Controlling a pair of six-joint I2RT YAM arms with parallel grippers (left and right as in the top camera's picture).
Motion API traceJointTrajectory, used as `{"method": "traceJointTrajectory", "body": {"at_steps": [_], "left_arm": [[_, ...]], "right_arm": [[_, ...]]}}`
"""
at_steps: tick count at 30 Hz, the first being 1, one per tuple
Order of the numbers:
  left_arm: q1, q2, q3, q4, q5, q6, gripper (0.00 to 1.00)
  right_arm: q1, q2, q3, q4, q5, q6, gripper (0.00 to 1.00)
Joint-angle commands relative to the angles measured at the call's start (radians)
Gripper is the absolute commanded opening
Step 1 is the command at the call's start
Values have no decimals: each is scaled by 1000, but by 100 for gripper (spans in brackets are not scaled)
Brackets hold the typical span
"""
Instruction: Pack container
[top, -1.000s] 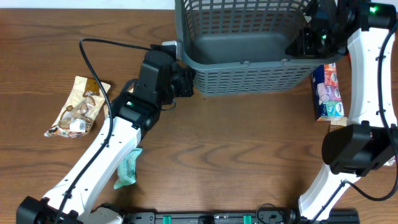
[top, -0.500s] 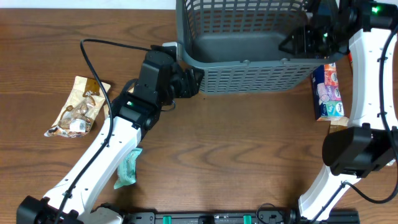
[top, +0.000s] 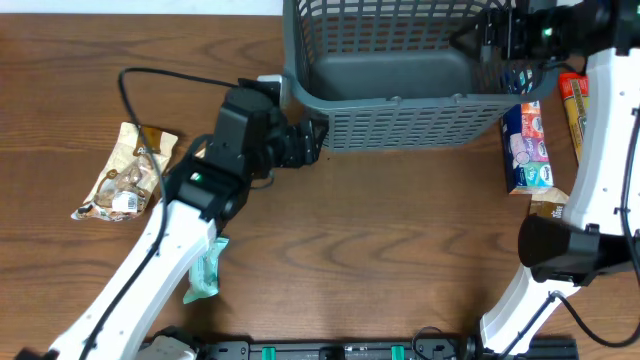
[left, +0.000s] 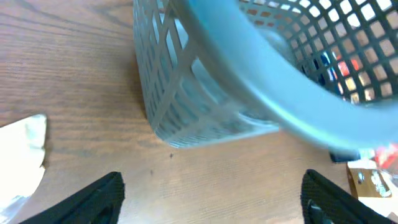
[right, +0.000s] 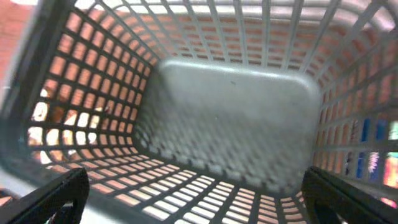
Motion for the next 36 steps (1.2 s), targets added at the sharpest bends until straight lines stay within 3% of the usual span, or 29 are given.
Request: {"method": "traceJointTrajectory", "body": {"at_steps": [1, 4, 9, 17, 27, 36], "left_arm": [[5, -75, 22, -60, -38, 36, 82], [5, -150, 22, -136, -90, 43, 84], [5, -286, 22, -266, -199, 43, 99], [5, -460, 22, -410, -267, 43, 99], [5, -510, 22, -559, -300, 43, 98], [5, -504, 21, -642, -309, 43, 99]], "right_arm": [[-1, -39, 121, -32, 14, 19, 98], [-28, -56, 219, -69, 98, 69, 99], [-117, -109, 290, -142, 245, 114, 99], [-358, -159, 288, -232, 313, 124, 99], [-542, -159, 142, -192, 317, 143, 99], [-559, -115, -148, -24, 292, 144, 99]]}}
